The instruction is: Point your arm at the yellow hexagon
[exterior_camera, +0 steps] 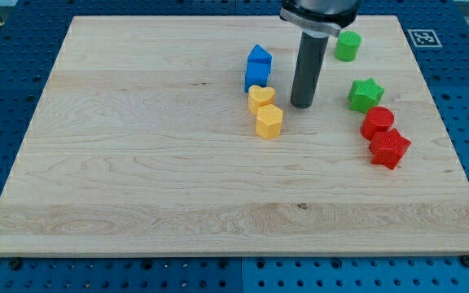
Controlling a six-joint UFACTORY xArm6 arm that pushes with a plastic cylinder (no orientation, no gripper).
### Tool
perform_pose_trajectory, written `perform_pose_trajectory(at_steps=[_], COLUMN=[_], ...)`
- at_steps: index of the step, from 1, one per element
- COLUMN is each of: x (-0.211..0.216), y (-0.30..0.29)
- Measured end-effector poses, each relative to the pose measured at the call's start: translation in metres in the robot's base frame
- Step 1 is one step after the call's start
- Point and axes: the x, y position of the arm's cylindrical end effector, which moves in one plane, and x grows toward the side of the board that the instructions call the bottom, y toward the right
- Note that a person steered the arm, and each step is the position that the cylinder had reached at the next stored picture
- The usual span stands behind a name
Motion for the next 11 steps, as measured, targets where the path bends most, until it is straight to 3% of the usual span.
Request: perform_pose_trajectory(at_steps=[4,11], x=[0.049,0.049], y=[0.001,-0.022])
